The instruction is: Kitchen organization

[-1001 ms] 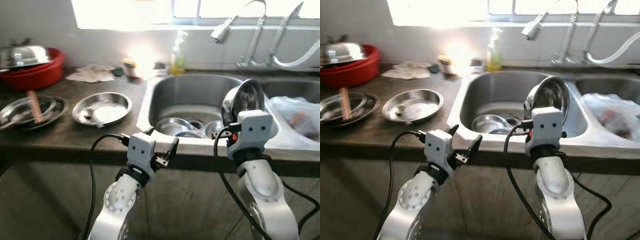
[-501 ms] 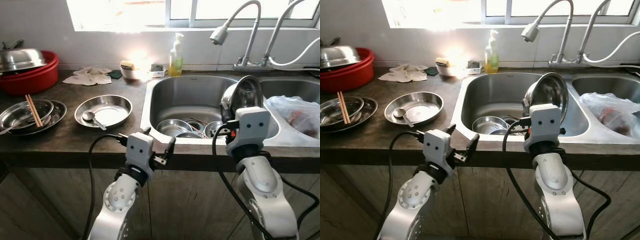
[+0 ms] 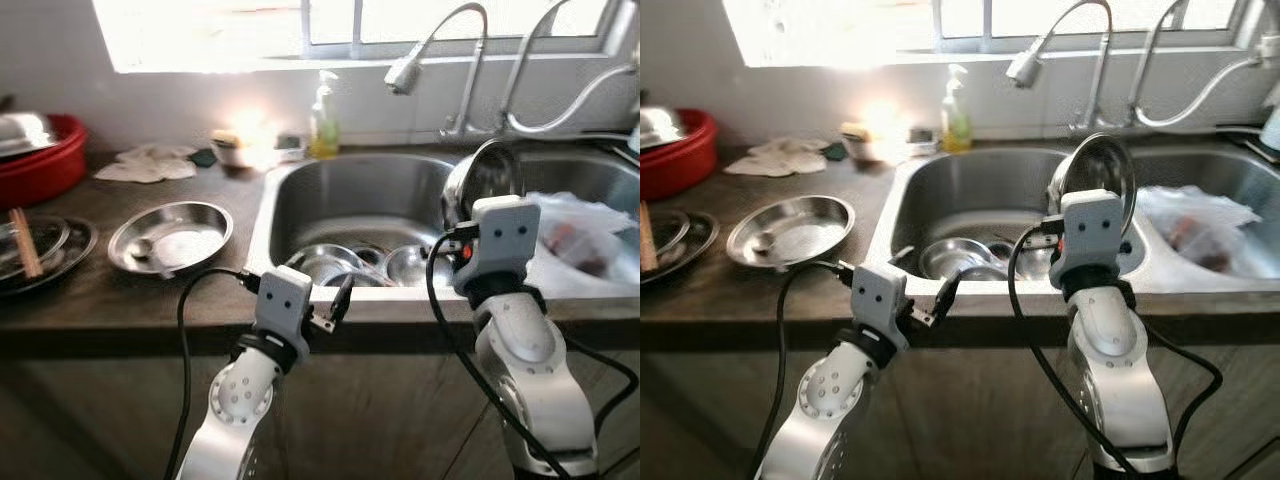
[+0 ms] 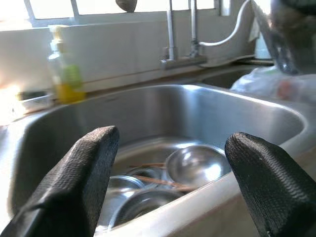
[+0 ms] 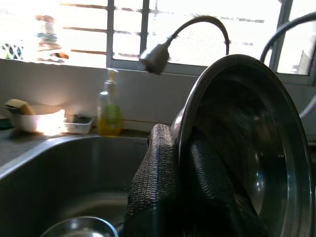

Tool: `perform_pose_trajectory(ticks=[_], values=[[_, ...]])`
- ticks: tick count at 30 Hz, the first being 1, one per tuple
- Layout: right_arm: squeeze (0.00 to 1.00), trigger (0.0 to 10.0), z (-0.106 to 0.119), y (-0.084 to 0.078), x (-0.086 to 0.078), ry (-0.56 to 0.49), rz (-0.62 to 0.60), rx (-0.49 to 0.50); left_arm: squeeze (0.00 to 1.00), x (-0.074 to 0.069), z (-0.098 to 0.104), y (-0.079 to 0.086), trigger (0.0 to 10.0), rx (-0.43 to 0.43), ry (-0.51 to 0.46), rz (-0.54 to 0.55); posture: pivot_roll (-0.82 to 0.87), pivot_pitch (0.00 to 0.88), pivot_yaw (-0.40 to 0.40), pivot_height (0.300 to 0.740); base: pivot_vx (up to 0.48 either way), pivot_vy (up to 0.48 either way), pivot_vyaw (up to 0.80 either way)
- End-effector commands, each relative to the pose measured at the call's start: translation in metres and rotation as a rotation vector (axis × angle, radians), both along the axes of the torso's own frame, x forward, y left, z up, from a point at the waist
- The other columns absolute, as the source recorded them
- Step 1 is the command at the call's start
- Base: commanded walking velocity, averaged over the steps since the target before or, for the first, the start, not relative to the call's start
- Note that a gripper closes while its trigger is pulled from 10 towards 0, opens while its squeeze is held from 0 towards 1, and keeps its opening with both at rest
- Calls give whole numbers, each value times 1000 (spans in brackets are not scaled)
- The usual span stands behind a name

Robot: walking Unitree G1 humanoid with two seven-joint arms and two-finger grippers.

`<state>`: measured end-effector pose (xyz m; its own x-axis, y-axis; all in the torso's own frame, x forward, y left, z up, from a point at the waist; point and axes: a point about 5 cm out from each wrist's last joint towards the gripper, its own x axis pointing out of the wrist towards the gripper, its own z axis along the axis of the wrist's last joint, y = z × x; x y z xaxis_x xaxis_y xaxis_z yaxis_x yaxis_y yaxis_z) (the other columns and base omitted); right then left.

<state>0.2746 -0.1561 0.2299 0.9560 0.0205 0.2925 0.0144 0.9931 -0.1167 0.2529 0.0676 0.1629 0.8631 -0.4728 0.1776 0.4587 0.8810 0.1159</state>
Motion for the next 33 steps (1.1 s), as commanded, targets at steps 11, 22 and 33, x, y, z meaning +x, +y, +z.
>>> perform_pose_trajectory(ticks=[11, 22, 33], values=[[0, 10000, 18, -4, 17, 20, 37, -6, 0, 2, -5, 8, 10000, -12, 33, 48, 21, 48, -19, 740, 155, 0, 0], [0, 10000, 13, -19, 56, 240, 83, -149, 0, -3, -6, 5, 10000, -19, 44, 42, 36, 65, -41, 740, 0, 0, 0], [0, 10000, -7, -22, 84, 528, 202, -378, 0, -14, -10, 3, 10000, -20, 67, 40, 43, 95, -54, 740, 0, 0, 0]])
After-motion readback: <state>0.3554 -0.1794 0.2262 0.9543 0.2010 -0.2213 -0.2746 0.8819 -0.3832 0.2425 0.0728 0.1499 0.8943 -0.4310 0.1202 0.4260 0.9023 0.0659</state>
